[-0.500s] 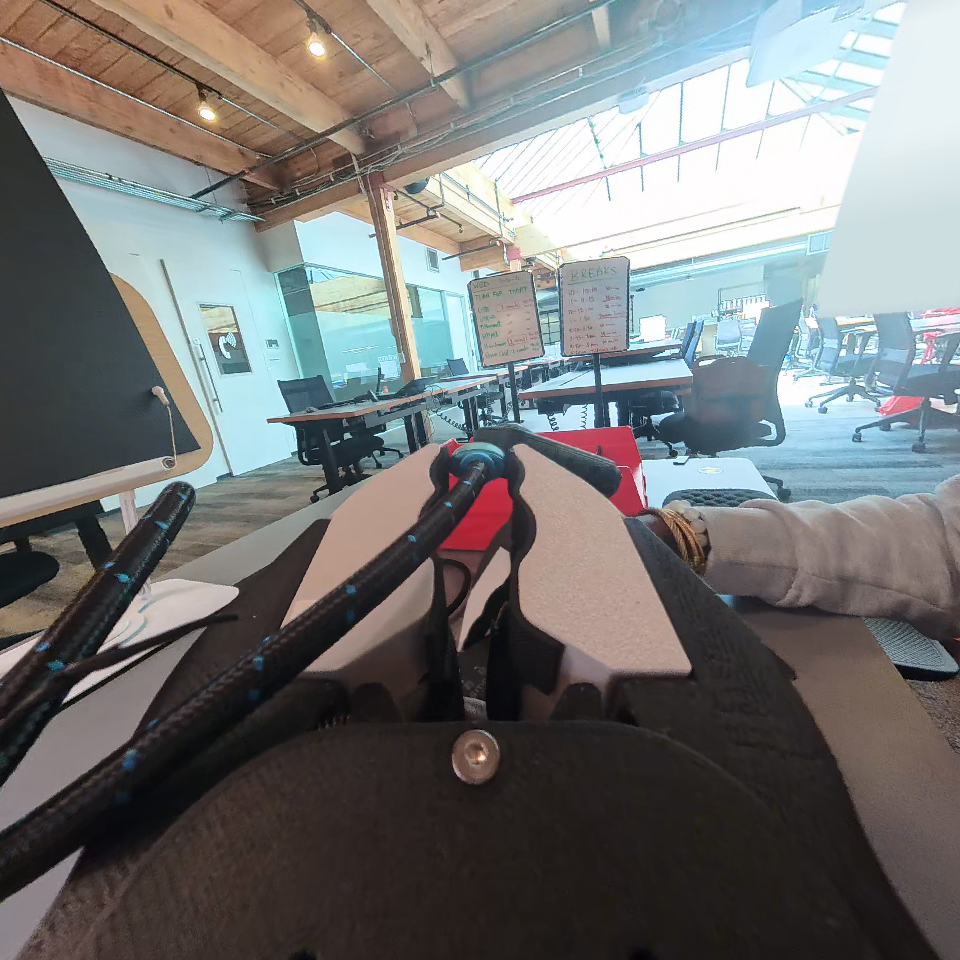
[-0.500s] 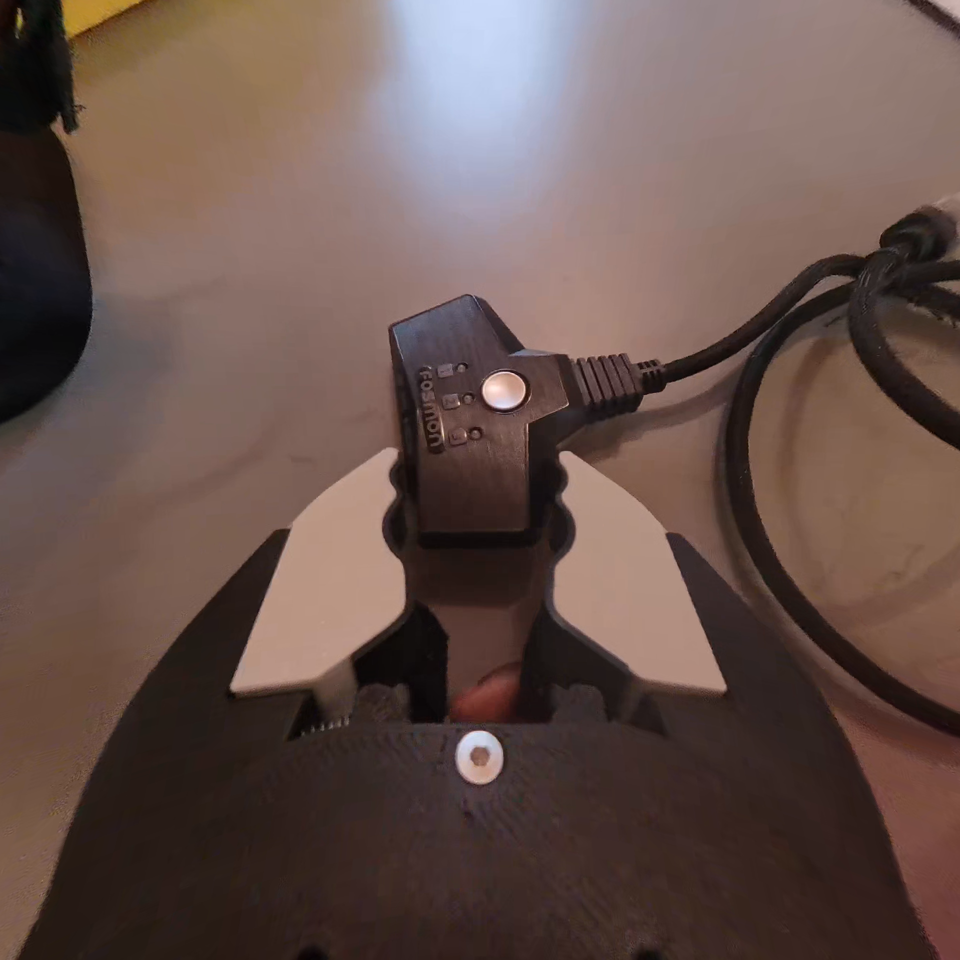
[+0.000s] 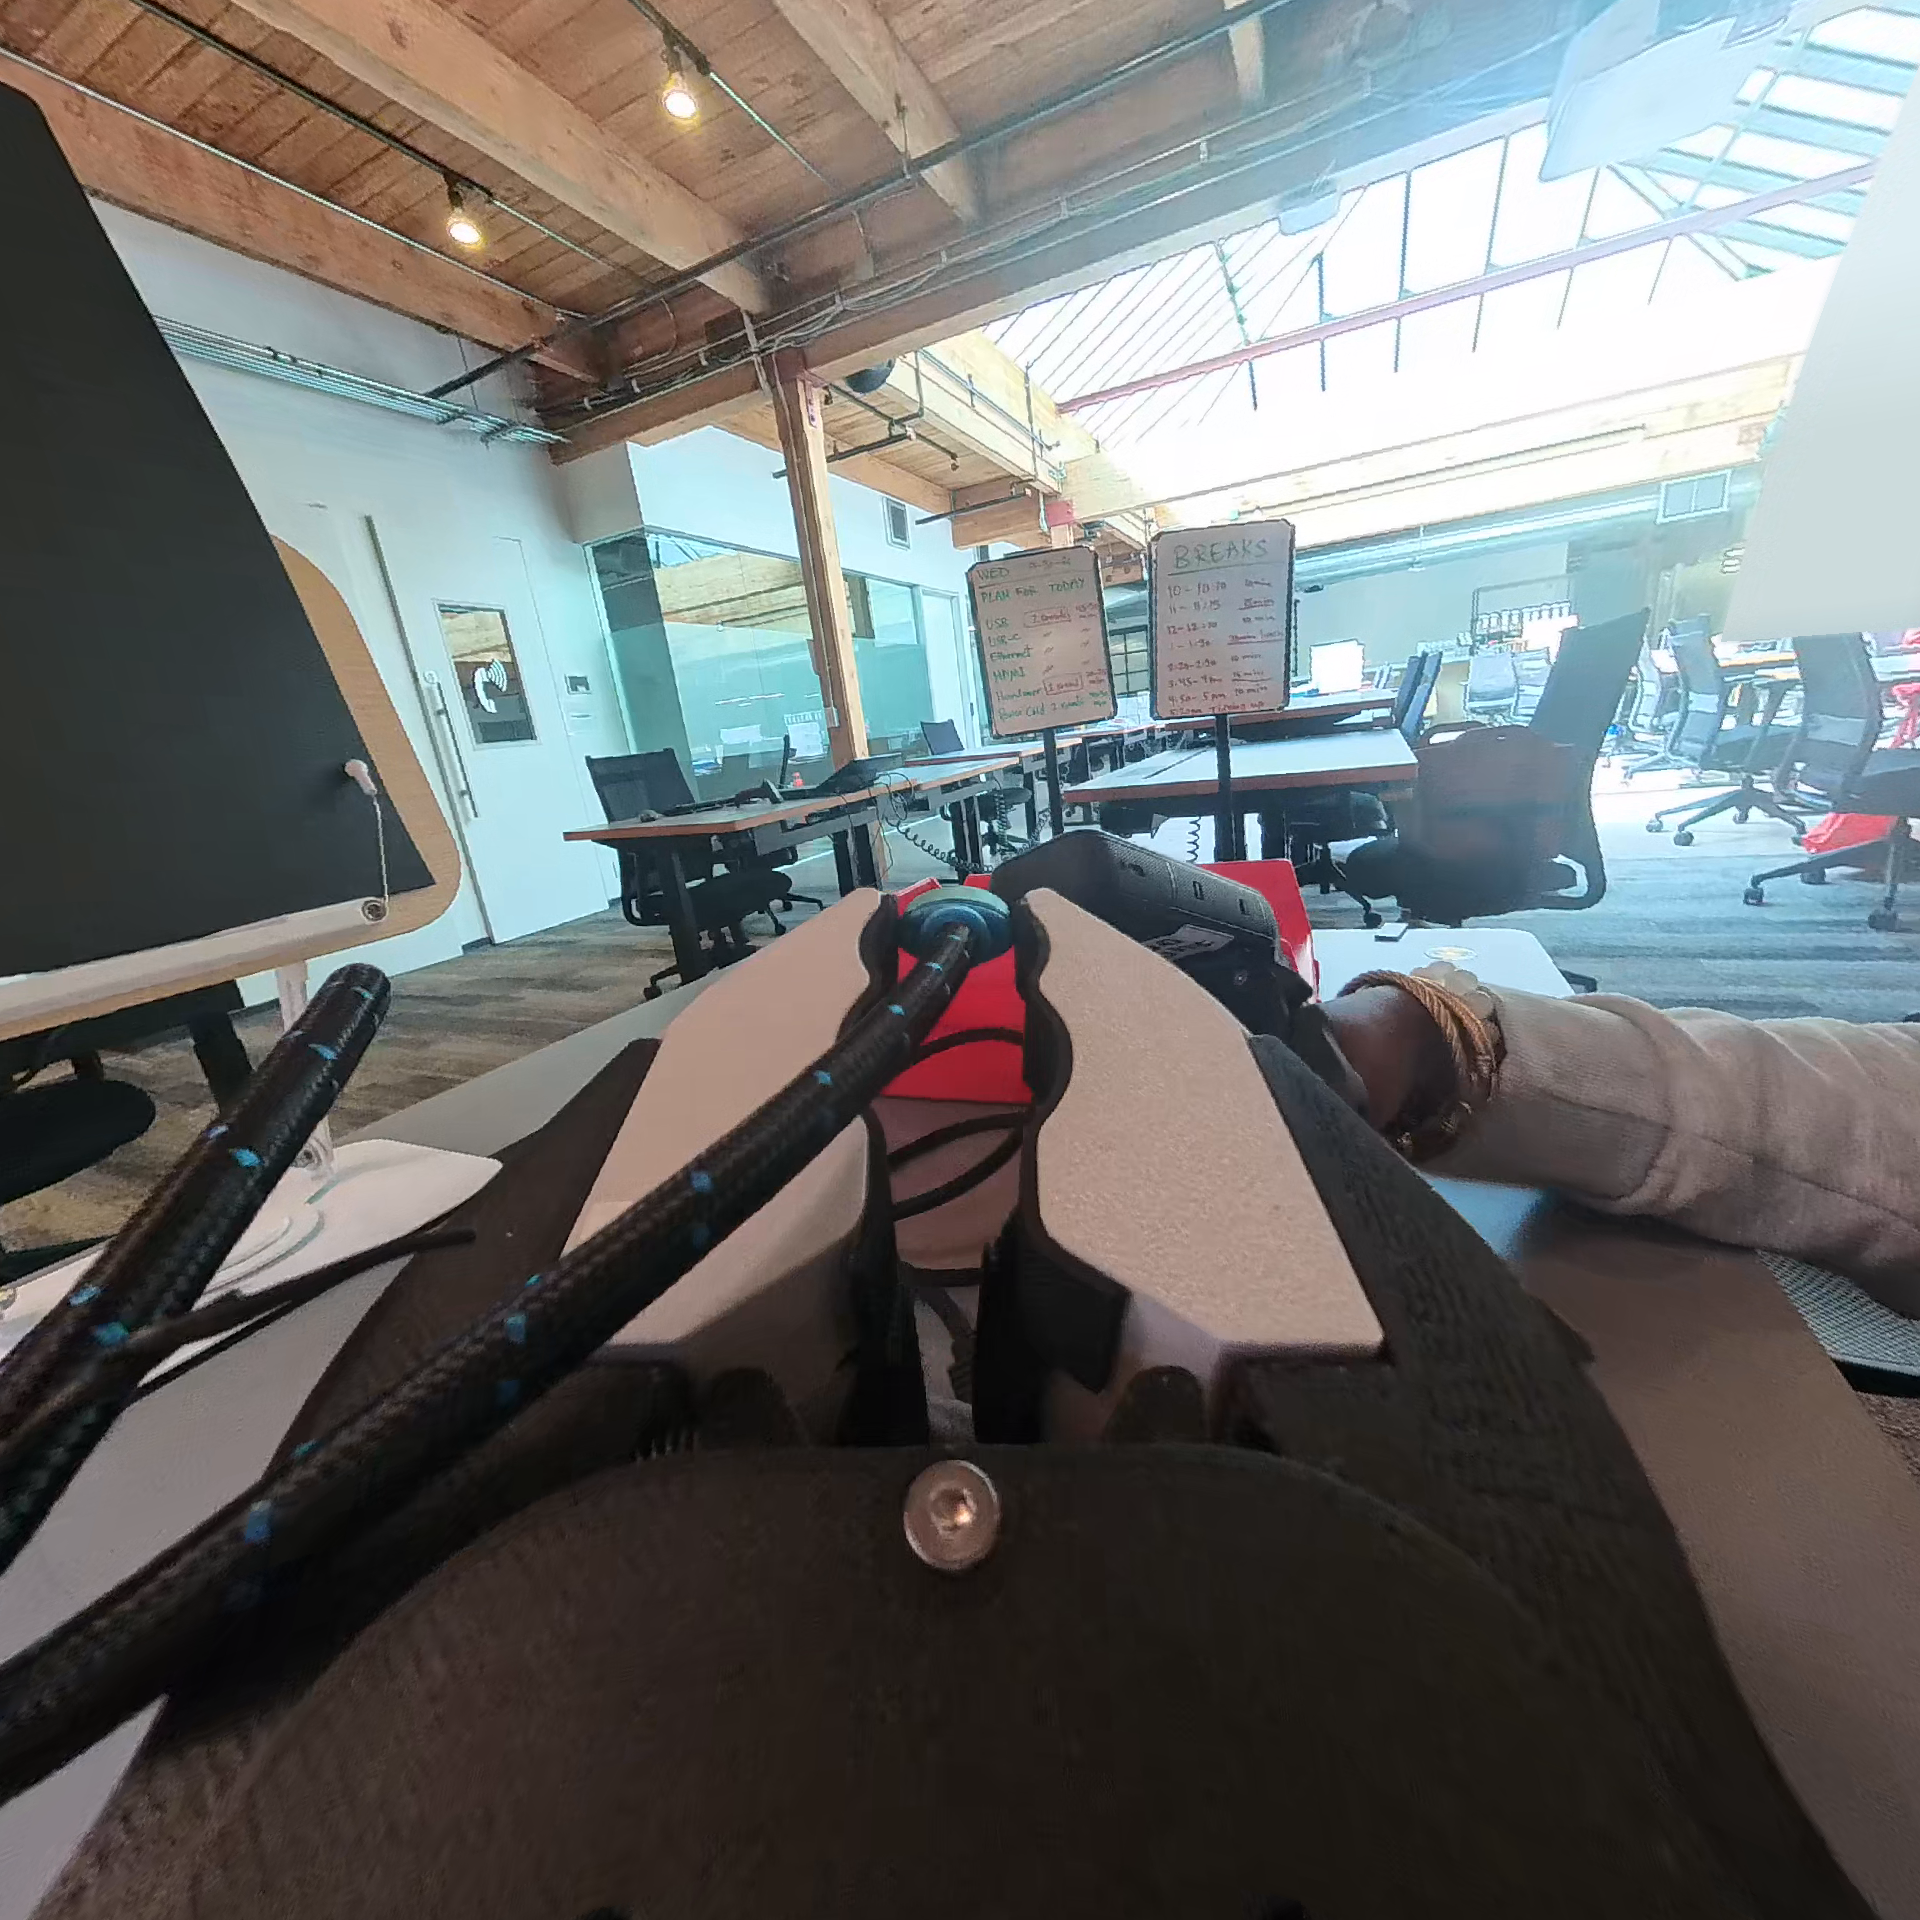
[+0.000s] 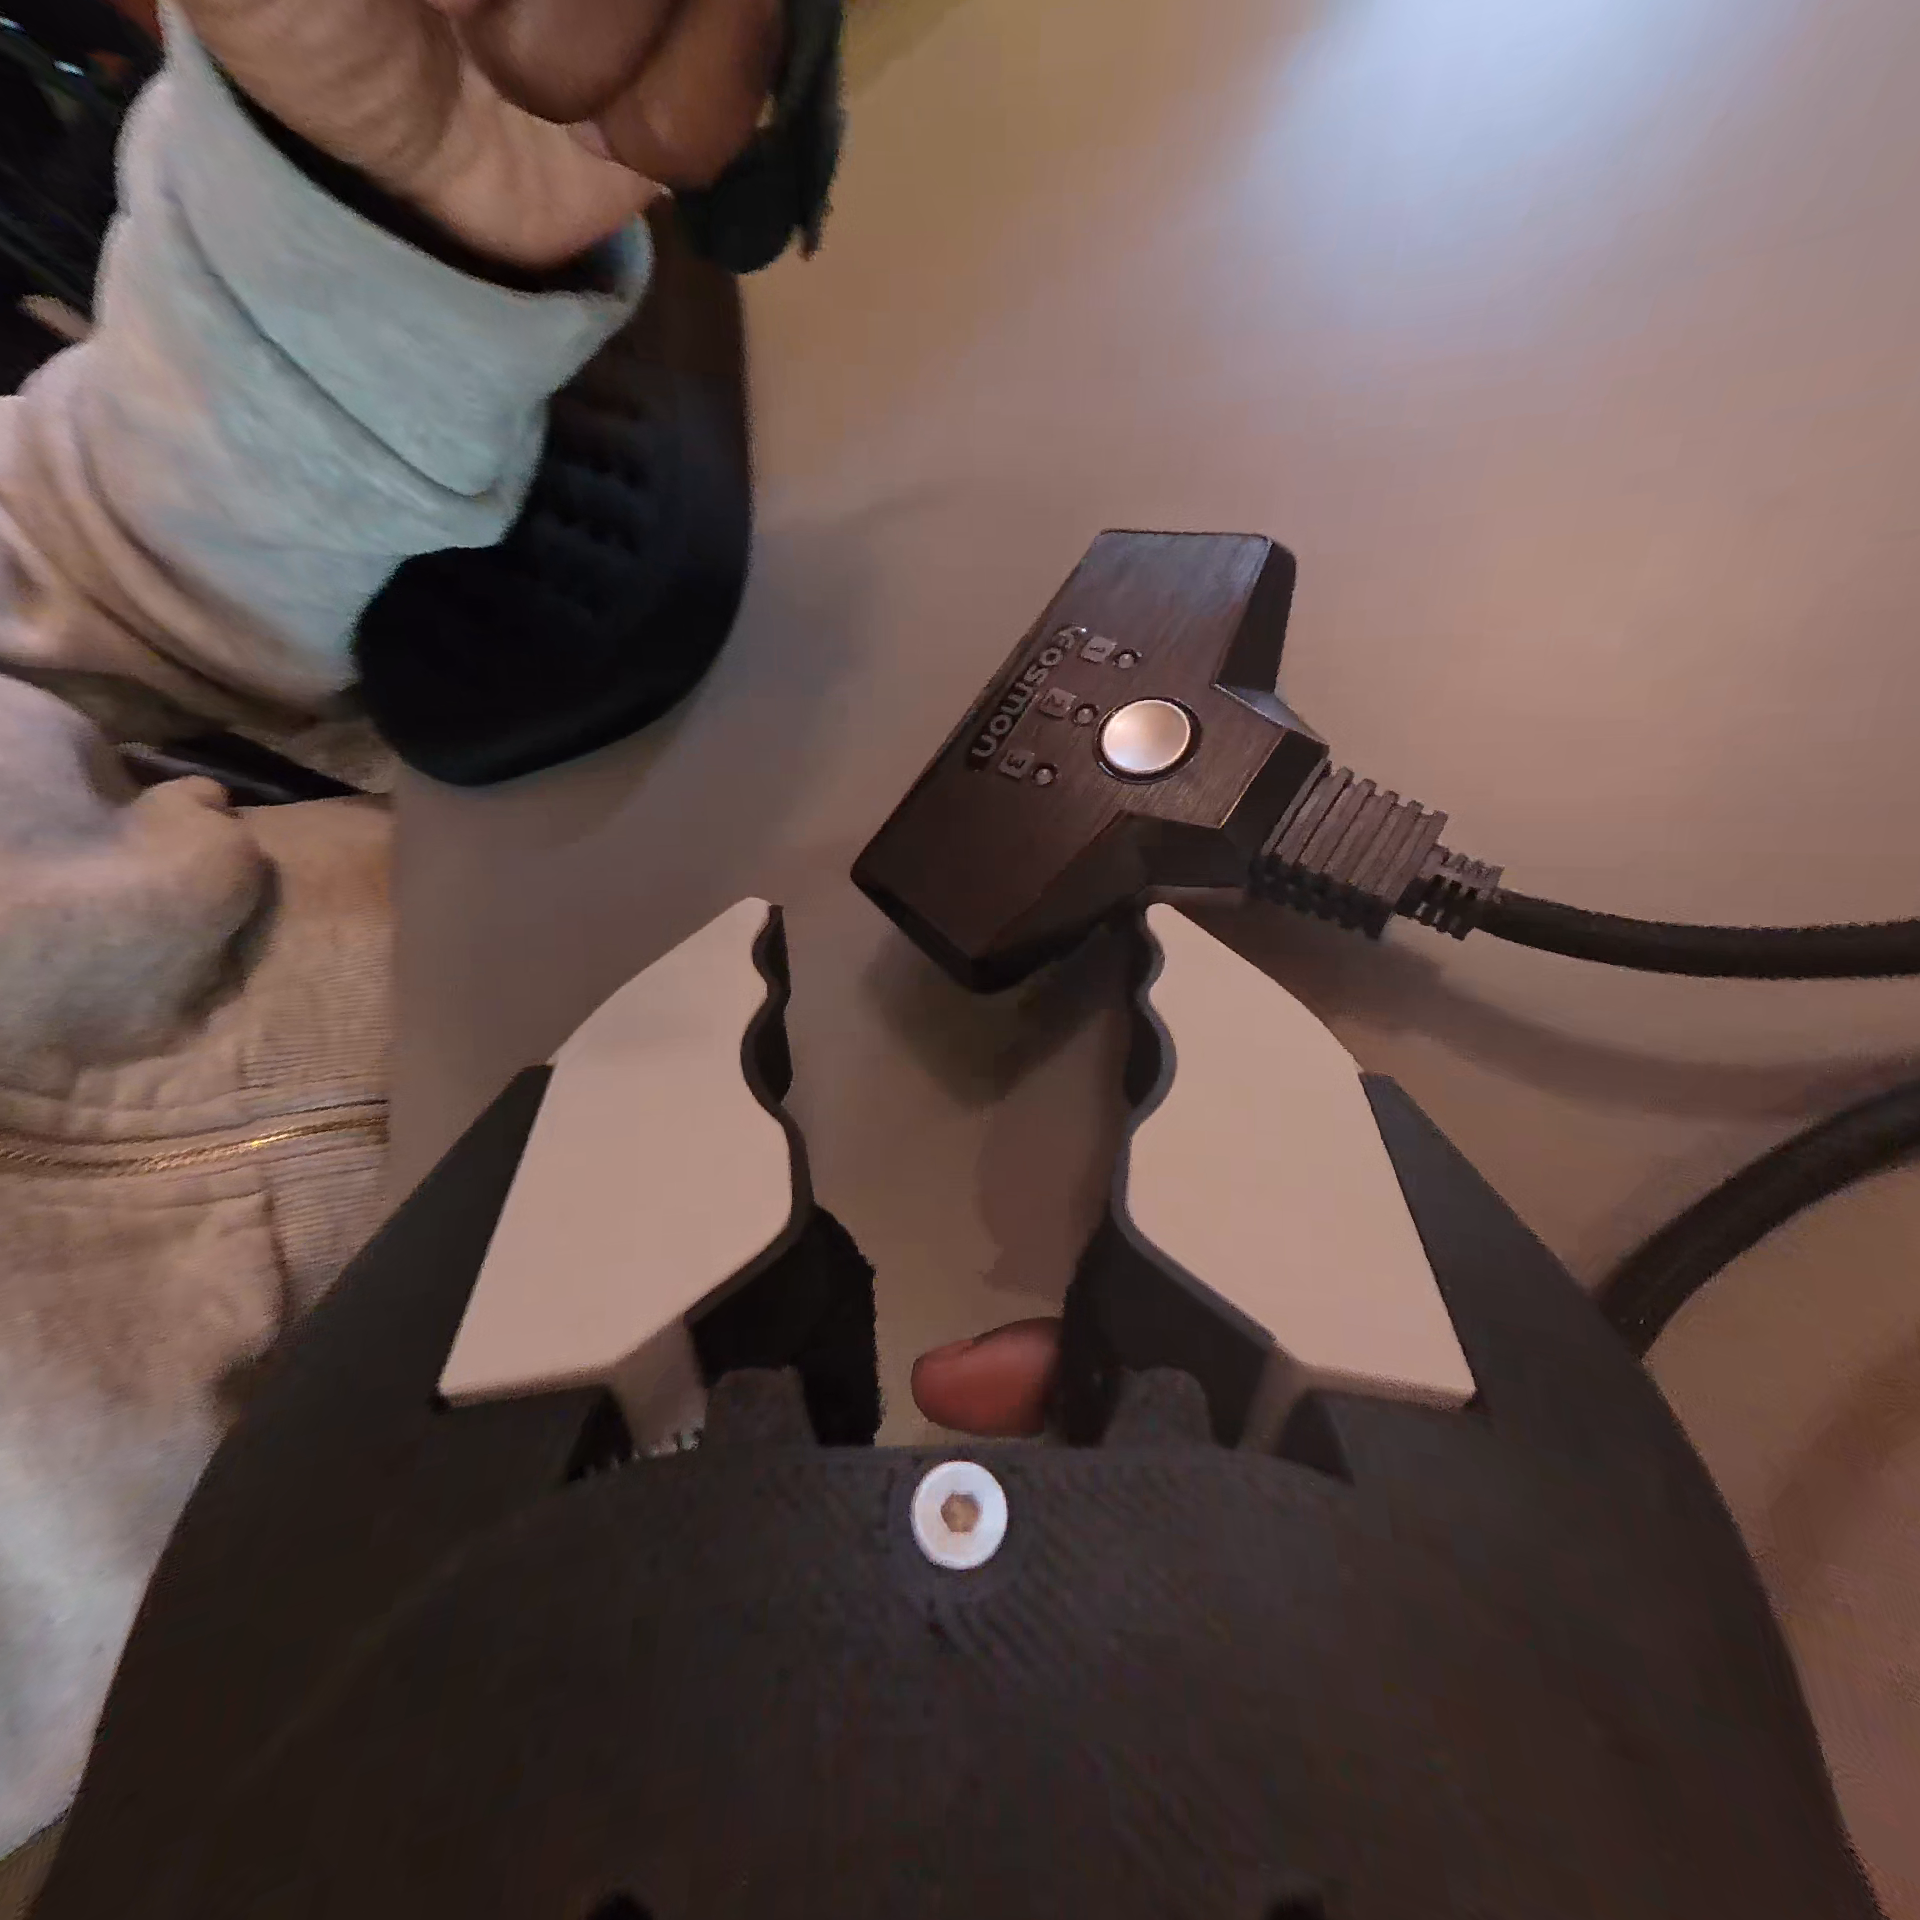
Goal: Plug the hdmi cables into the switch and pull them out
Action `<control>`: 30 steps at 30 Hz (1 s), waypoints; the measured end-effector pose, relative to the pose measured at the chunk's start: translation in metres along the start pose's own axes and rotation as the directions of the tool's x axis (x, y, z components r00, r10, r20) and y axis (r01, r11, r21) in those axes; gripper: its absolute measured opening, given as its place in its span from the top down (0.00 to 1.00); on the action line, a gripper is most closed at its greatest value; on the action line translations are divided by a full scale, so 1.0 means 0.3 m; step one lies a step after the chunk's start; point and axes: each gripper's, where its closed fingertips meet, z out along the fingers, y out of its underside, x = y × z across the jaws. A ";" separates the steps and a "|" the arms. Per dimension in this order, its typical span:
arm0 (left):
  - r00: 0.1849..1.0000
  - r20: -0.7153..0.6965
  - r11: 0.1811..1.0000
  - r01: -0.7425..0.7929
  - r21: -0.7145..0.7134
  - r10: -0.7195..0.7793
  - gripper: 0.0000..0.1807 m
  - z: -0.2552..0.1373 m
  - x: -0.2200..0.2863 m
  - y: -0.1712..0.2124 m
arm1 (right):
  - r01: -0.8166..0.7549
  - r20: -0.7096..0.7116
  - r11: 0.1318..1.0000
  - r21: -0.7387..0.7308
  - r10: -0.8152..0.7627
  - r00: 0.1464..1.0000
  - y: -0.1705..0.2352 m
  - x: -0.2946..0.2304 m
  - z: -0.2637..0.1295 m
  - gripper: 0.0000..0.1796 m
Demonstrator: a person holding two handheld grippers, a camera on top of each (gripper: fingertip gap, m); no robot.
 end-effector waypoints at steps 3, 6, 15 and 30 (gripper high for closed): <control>1.000 0.004 1.000 -0.004 0.009 0.004 0.89 -0.002 -0.001 -0.007 | 0.005 0.129 0.999 0.033 -0.009 0.992 -0.016 -0.066 0.003 0.70; 1.000 0.014 1.000 -0.007 0.019 0.007 0.89 -0.006 -0.007 -0.013 | 0.045 0.248 0.993 0.114 -0.072 0.966 -0.057 -0.140 -0.010 0.73; 0.998 0.050 1.000 0.024 0.005 -0.024 0.89 -0.011 -0.035 -0.002 | 0.280 -0.117 0.887 0.366 -0.255 0.960 -0.187 -0.038 -0.101 0.58; 0.981 0.174 0.988 0.064 0.141 -0.088 0.89 -0.062 -0.119 -0.074 | 0.518 -0.111 0.835 -0.186 -0.542 0.833 -0.119 -0.038 -0.098 0.57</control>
